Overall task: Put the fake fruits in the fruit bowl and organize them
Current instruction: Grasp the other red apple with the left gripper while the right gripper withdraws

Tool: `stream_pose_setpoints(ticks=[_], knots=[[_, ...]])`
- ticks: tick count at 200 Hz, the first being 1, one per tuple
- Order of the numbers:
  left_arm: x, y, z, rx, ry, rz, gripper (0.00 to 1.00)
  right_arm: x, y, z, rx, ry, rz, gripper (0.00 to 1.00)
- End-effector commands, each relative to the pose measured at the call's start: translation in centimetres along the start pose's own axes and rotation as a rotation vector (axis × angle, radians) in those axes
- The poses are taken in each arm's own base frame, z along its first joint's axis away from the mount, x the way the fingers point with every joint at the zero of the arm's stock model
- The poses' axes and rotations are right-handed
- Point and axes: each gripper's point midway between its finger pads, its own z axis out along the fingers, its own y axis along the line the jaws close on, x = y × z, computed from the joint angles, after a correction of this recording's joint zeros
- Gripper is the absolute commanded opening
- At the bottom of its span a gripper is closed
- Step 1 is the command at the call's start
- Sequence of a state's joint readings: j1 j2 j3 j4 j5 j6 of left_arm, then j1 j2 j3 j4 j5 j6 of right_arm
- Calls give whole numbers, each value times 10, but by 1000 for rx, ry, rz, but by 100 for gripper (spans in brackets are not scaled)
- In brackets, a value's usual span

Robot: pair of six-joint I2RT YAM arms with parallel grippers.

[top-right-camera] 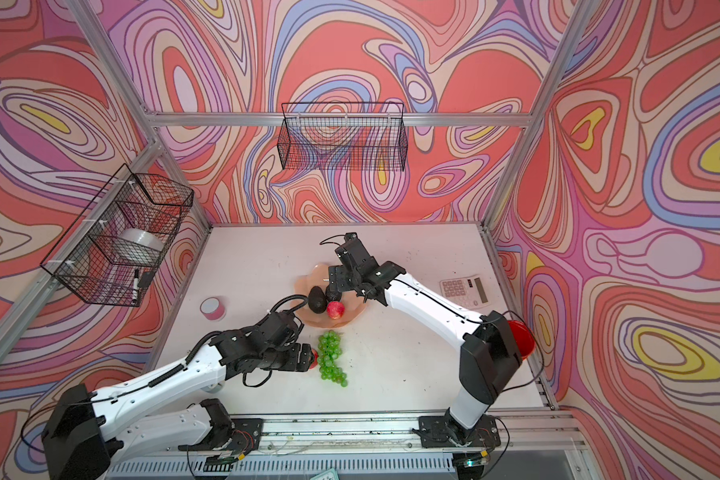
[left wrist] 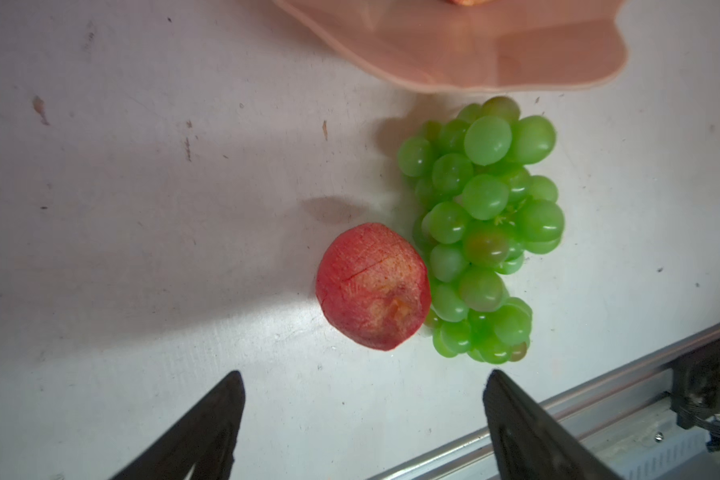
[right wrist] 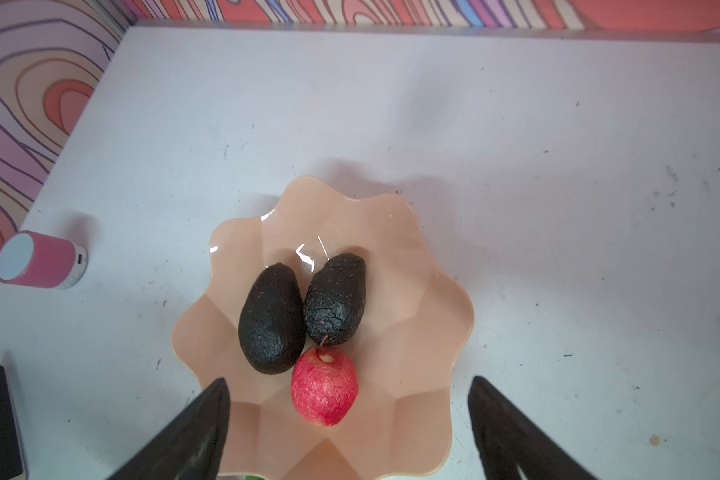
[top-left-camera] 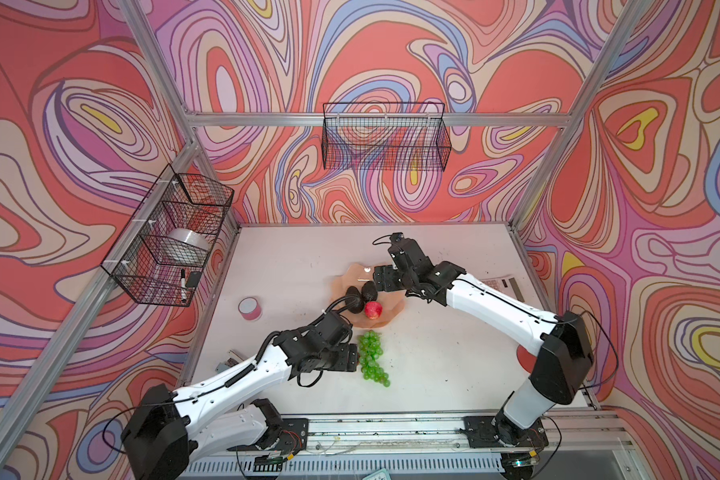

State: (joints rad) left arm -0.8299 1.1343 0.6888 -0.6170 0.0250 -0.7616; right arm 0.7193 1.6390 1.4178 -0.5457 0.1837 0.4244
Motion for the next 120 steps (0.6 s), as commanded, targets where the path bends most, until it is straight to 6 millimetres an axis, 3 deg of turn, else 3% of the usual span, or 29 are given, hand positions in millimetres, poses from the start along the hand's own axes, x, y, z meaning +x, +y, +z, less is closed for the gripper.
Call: stream_pose_setpoints(ticks=[1, 36, 120], knots=[[-12, -3, 9, -42, -37, -38, 90, 8, -14, -5, 44, 4, 14, 93], [-18, 2, 19, -92, -60, -57, 87, 11, -22, -19, 54, -14, 23, 93], [-20, 4, 43, -166, -12, -56, 82, 17, -33, -28, 74, -30, 34, 93]])
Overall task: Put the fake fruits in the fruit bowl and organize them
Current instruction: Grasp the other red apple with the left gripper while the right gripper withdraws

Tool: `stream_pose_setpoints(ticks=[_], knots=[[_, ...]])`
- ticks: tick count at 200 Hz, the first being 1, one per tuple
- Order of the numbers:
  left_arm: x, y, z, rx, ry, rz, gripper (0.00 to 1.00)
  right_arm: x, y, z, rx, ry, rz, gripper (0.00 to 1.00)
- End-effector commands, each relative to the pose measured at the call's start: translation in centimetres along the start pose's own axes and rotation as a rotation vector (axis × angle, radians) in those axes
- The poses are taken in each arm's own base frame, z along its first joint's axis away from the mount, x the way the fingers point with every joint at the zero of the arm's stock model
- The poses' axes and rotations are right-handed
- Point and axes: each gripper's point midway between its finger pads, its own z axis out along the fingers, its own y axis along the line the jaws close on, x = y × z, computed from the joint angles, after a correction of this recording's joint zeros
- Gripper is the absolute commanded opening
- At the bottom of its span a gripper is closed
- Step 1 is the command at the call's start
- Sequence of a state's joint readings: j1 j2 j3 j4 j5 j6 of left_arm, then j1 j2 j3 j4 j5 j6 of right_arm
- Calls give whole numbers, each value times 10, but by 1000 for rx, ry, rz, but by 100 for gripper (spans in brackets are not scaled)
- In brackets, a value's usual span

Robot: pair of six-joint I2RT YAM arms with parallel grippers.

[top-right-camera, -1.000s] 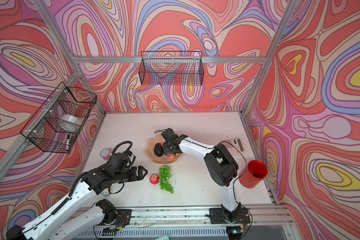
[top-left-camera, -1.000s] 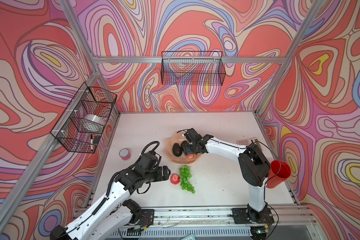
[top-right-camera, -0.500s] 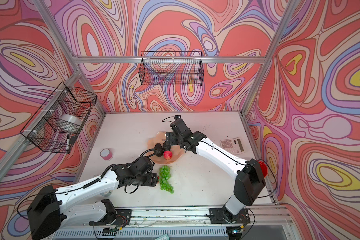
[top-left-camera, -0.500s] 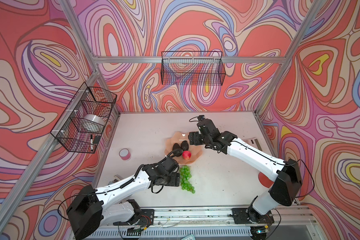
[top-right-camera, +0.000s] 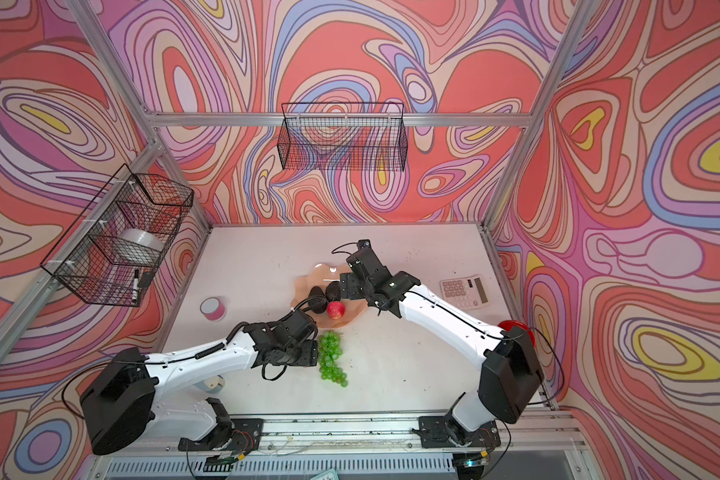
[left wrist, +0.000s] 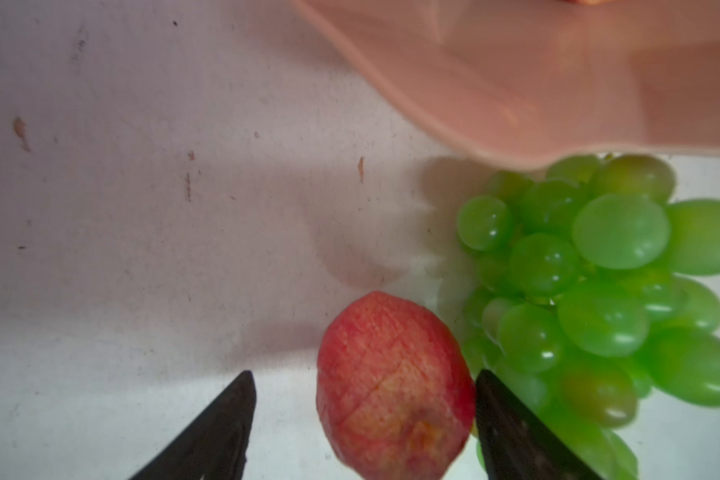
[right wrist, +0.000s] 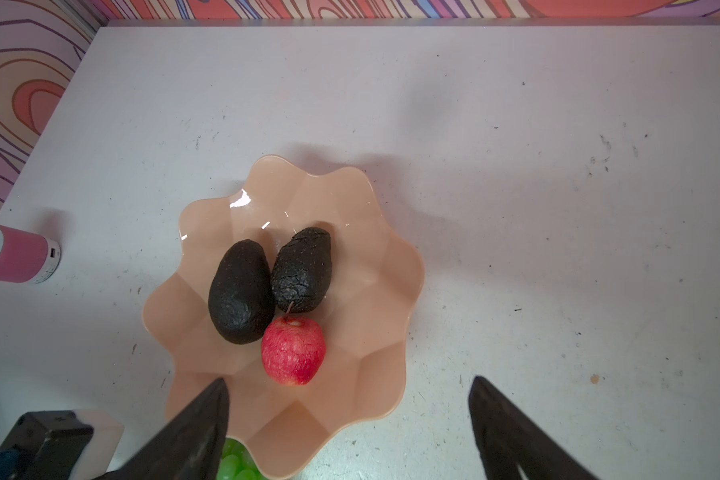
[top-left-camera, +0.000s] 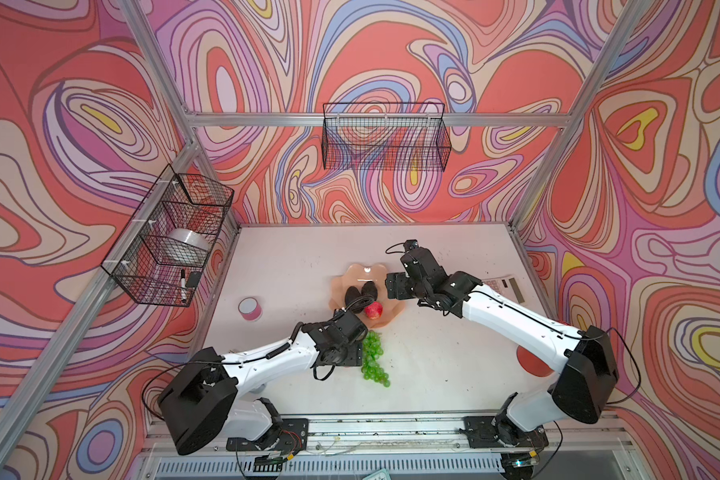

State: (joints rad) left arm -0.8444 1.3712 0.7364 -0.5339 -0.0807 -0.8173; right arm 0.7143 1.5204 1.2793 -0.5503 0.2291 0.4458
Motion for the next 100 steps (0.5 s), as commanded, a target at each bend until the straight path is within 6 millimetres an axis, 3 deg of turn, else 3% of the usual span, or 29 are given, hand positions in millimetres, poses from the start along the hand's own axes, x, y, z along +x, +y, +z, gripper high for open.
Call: stream_pose_setpoints(ticks=[1, 36, 58, 100], knots=[[-7, -3, 3, -22, -12, -22, 82, -5, -8, -9, 19, -30, 15, 93], [-3, 2, 11, -58, 19, -29, 76, -5, -10, -10, 21, -32, 17, 93], [-3, 8, 11, -70, 16, -44, 62, -5, -11, -10, 22, -34, 19, 93], [-14, 19, -13, -63, -37, -29, 47, -7, -9, -8, 17, -35, 17, 93]])
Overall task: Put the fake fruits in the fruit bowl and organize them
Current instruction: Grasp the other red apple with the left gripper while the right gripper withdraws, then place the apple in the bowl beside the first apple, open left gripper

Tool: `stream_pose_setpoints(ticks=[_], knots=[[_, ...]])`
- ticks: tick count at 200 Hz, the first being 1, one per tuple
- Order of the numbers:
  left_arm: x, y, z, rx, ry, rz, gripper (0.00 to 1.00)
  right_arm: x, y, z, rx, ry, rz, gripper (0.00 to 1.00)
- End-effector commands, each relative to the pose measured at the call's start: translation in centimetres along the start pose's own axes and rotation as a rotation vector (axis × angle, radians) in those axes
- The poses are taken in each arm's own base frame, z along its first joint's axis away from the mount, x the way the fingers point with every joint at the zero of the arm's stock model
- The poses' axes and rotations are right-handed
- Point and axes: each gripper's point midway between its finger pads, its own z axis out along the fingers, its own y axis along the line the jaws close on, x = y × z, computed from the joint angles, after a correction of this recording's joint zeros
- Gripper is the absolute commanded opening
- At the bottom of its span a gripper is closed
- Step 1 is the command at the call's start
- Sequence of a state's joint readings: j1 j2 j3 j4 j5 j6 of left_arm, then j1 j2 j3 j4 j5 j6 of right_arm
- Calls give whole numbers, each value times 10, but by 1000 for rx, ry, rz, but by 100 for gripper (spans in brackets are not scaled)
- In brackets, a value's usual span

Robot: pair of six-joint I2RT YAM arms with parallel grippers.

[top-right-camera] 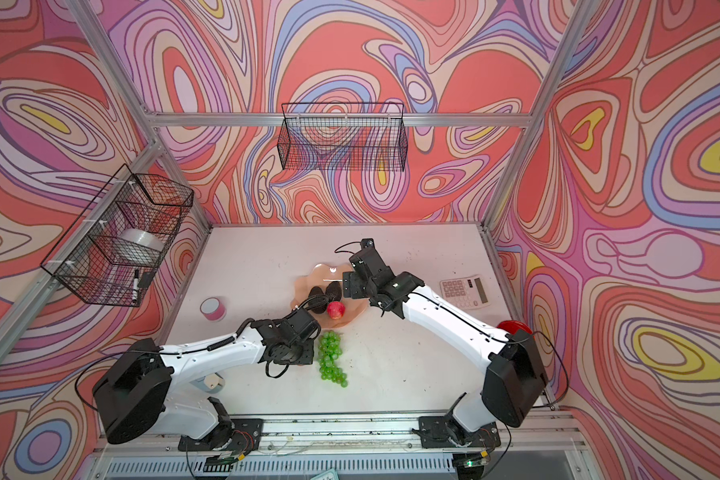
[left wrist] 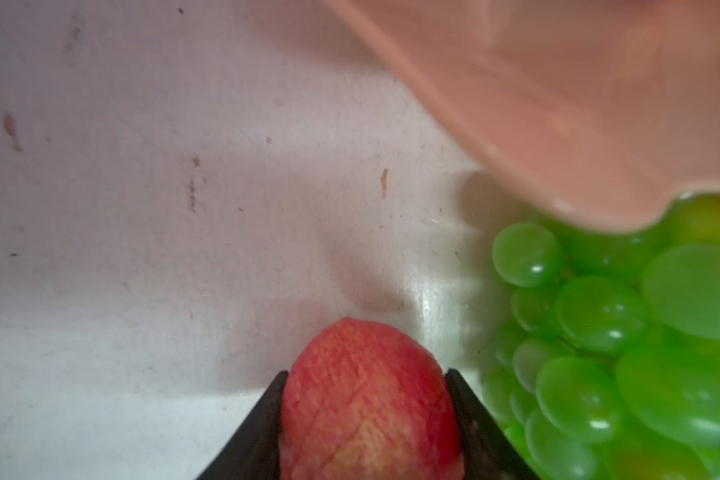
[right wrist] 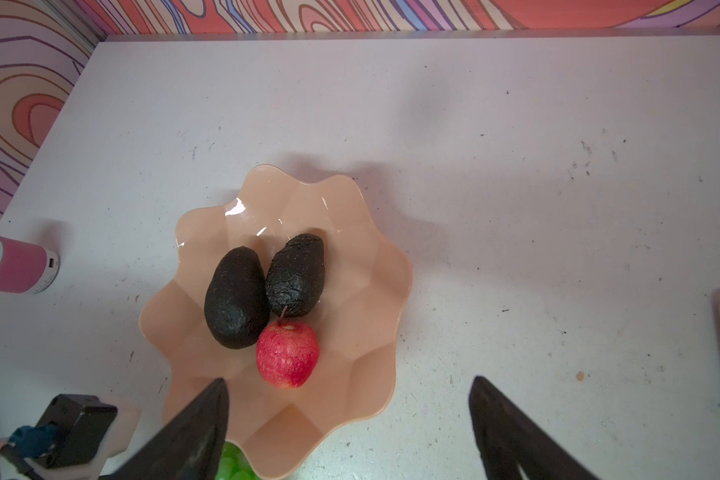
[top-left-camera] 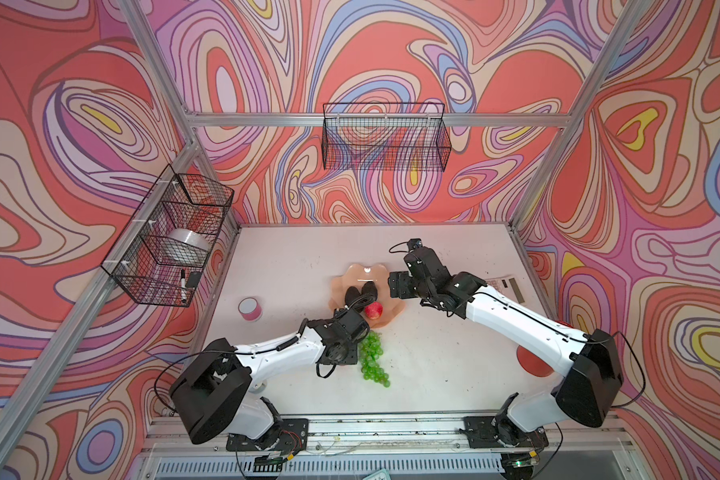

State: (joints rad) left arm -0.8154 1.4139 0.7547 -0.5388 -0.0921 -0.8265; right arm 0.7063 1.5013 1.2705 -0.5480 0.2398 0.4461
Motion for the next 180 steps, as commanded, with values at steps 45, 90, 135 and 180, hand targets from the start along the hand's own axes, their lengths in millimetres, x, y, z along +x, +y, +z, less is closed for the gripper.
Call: stream_pose_setpoints(ticks=[45, 90, 135, 180], knots=[[-47, -6, -81, 89, -198, 60, 45, -1, -6, -3, 11, -10, 9, 93], [-93, -41, -89, 177, -263, 89, 45, 5, -13, -12, 22, -9, 24, 93], [-107, -68, -45, 185, -182, 111, 44, 15, -23, -23, 39, 1, 44, 93], [-108, -65, -17, 134, -147, 89, 49, 25, -28, -28, 41, 13, 62, 93]])
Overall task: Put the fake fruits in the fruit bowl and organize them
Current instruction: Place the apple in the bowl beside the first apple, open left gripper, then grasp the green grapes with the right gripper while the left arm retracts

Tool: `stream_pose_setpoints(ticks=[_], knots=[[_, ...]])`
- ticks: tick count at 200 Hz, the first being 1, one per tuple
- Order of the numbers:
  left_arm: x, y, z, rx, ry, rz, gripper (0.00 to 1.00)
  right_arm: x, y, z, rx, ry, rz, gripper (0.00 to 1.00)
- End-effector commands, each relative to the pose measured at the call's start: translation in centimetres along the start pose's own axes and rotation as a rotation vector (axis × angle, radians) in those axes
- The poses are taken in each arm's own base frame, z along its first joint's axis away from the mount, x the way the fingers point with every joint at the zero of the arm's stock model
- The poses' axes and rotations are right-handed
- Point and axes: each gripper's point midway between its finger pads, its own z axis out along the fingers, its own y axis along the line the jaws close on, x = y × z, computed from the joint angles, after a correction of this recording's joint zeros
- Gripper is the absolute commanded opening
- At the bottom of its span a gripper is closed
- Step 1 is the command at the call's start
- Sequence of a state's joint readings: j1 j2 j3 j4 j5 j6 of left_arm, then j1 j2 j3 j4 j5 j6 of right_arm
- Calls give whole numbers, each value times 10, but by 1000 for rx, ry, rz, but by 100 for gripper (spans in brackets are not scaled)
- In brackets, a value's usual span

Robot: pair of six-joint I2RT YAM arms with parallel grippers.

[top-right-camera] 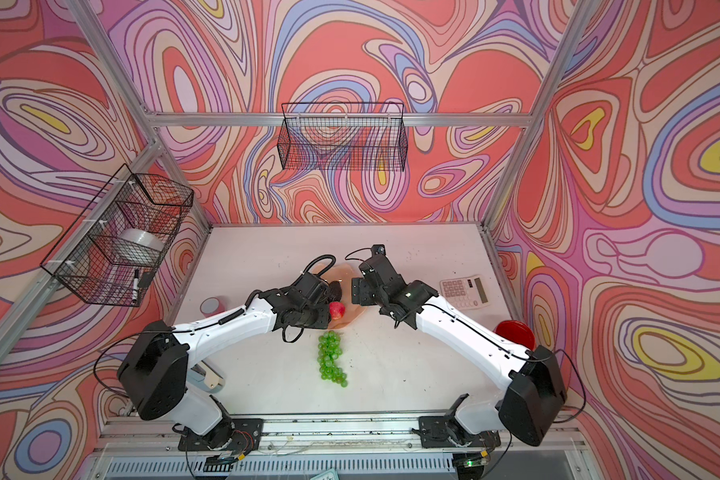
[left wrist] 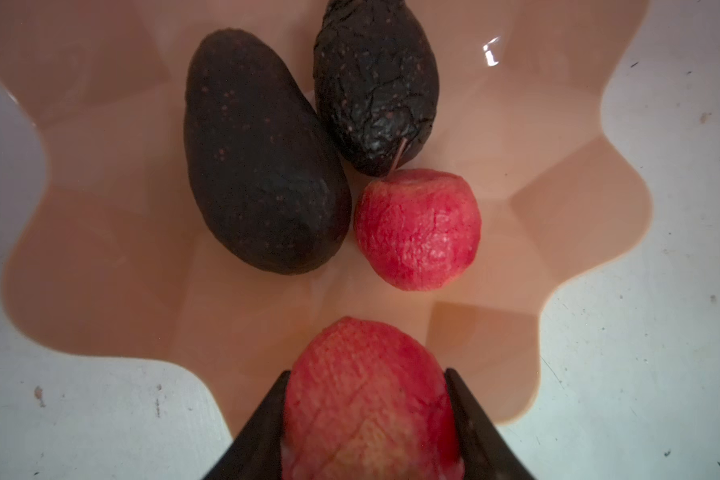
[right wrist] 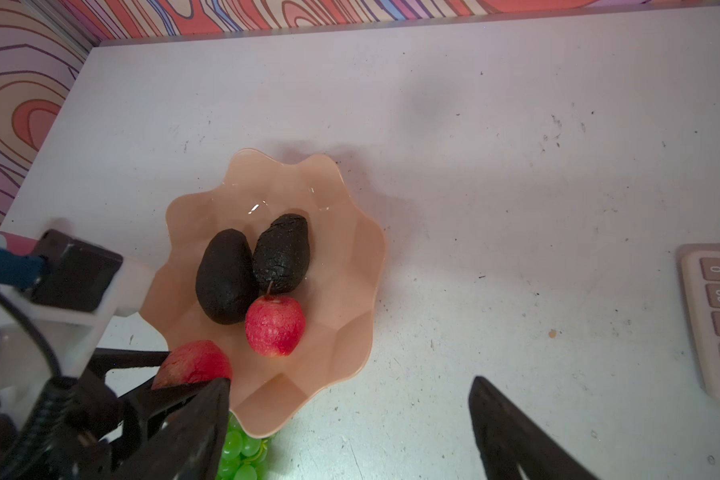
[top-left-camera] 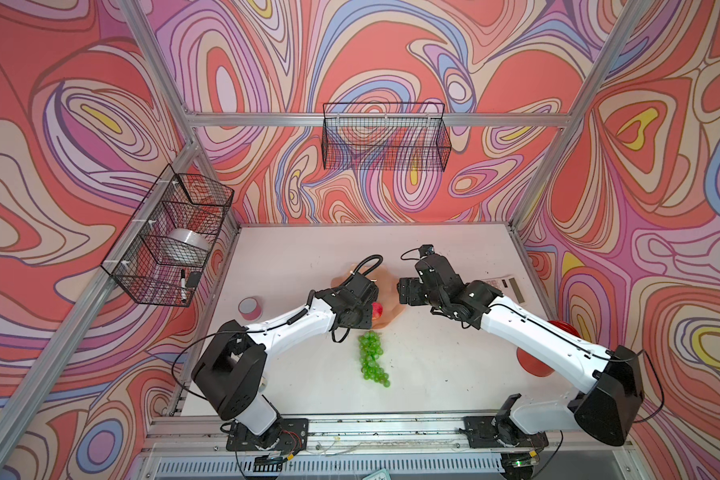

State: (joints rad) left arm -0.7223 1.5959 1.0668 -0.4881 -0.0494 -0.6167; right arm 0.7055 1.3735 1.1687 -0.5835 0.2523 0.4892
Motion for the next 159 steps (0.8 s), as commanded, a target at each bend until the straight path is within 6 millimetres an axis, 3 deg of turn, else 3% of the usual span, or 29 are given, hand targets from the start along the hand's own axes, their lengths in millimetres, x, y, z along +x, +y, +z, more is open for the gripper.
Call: stream_pose_setpoints(ticks=[1, 49, 91, 110, 137, 159], knots=[[-14, -5, 2, 13, -25, -14, 49, 7, -10, -3, 25, 12, 21, 93], [-19, -6, 14, -6, -16, -31, 62, 18, -14, -2, 32, 38, 26, 93], [-21, -4, 20, -14, -3, -45, 63, 25, -17, -2, 34, 54, 29, 93], [-21, -2, 21, -20, 2, -49, 69, 28, -18, -1, 36, 66, 27, 93], [-34, -7, 3, 13, -64, -52, 81, 36, -7, -3, -17, 101, -2, 92], [-57, -10, -30, 37, -178, -38, 87, 54, 12, -12, -79, 111, -39, 91]])
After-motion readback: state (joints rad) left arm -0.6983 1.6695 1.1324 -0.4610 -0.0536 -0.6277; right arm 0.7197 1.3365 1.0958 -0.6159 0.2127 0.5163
